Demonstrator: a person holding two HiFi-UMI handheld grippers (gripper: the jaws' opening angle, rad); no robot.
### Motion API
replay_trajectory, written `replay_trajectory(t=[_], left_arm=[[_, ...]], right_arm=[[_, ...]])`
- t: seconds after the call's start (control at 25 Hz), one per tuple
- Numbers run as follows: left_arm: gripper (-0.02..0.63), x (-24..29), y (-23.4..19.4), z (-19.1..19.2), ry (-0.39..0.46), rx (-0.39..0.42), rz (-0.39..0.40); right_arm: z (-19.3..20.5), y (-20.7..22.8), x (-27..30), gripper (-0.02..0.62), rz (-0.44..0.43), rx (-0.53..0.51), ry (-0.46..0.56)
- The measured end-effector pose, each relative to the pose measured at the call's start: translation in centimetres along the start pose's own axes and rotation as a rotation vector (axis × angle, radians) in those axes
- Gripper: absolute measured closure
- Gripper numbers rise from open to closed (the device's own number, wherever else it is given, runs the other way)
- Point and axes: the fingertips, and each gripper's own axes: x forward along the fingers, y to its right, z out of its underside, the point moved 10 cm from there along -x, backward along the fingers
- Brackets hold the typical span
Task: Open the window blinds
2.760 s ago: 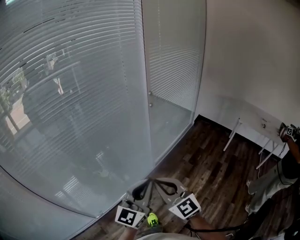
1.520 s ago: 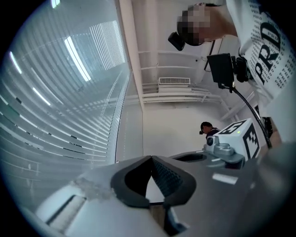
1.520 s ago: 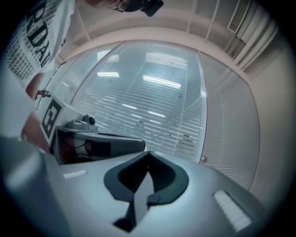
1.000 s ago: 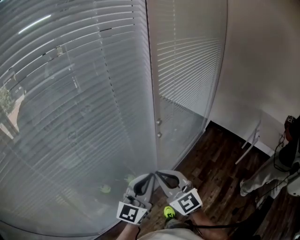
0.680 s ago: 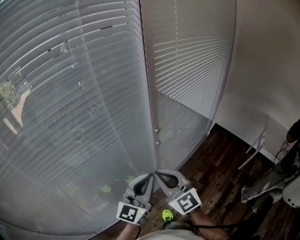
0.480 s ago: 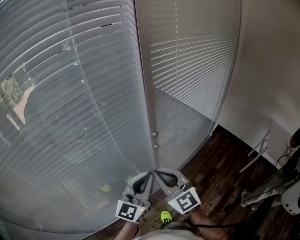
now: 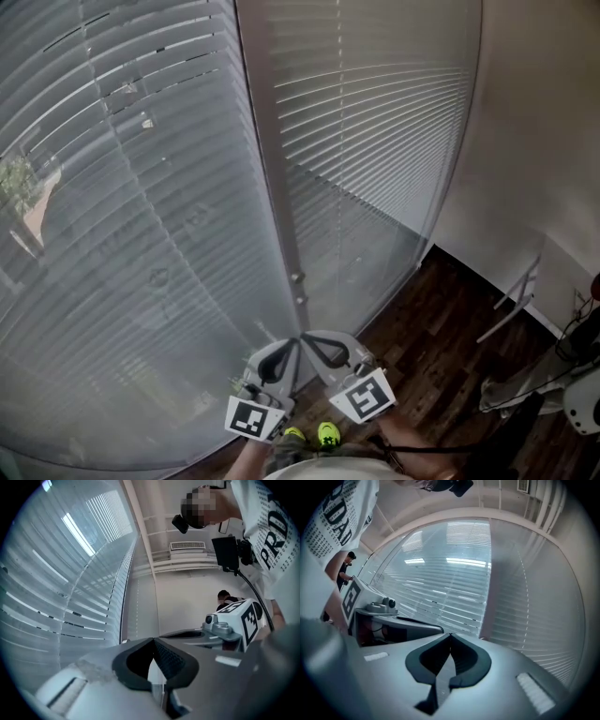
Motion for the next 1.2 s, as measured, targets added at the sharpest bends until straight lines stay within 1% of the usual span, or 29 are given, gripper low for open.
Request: replay_trajectory(t=[0.28,0.44,0.56,0.76,0.84,0.92,1.04,1.2], left_arm=[[0.615,2.1,-2.1,1.5,-0.024,-0.023,0.012],[0.615,2.7,-3.0,3.2,-0.037,-0.062,0.01],[0.615,3.0,-3.9,3.6,-0.036,-0.075,0.004],[0.615,3.1,-5.9,3.7,-0.018,-0.101,-0.025],[0.615,3.0,-6.4,3.5,-0.013,-0.102,-0.036],[0.615,3.0,-6.7,3.4,-0.01,-0.093,-0.035],[0.615,3.0,-7.1,3.5,-0.018,-0.082,-0.027],[0.615,3.3,-7.3,3.7,-0.016,-0.085,-0.027]], right_arm=[[1.0,2.2,2.1,0.588,0.024,-0.018,-0.035],[2.0,3.5,3.3,0.588,0.058,-0.045,-0.042],[2.4,4.7,4.4,0.557,0.089,-0.082,-0.062],[3.4,6.3,7.0,0.504,0.108,-0.119,-0.07],[3.8,6.5,7.7,0.478,0.11,-0.169,-0.078],[3.7,6.7,8.2,0.455,0.112,-0.257,-0.103],[3.5,7.0,8.9,0.449,0.123,-0.342,-0.133],[3.8,7.5,9.5,0.448,0.104,-0.444,-0.171]])
